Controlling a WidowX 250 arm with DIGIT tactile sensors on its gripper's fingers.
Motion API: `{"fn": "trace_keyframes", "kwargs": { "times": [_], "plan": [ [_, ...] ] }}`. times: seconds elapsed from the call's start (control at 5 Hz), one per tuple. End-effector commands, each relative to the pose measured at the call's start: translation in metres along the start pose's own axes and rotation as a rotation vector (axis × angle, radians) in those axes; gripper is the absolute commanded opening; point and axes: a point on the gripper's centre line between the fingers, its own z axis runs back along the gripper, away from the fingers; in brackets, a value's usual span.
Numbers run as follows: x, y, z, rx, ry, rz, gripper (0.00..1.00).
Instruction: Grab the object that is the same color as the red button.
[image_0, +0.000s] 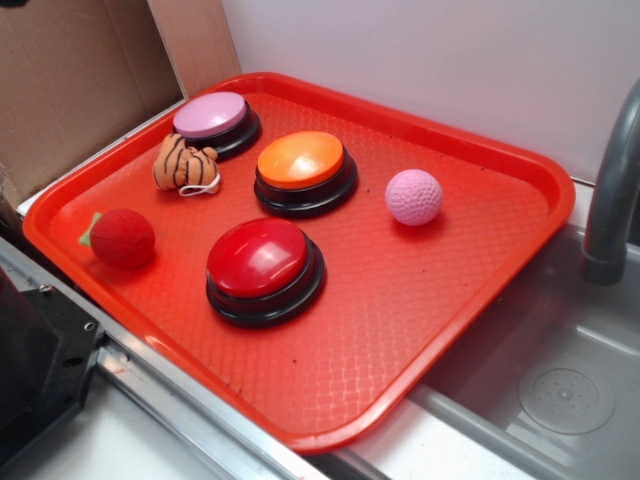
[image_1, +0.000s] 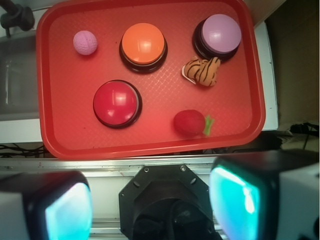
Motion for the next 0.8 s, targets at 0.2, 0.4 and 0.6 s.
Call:
{"fn": "trace_keyframes", "kwargs": {
  "times": [0.2,0.4,0.6],
  "plan": [
    [0.012,0.008,-0.007,0.035,-0.108,0.213,1.00],
    [0.024,0.017,-0.035,0.010,-0.169,0.391,1.00],
    [0.031,0.032,-0.069,0.026,-0.135,0.566,1.00]
  ]
}}
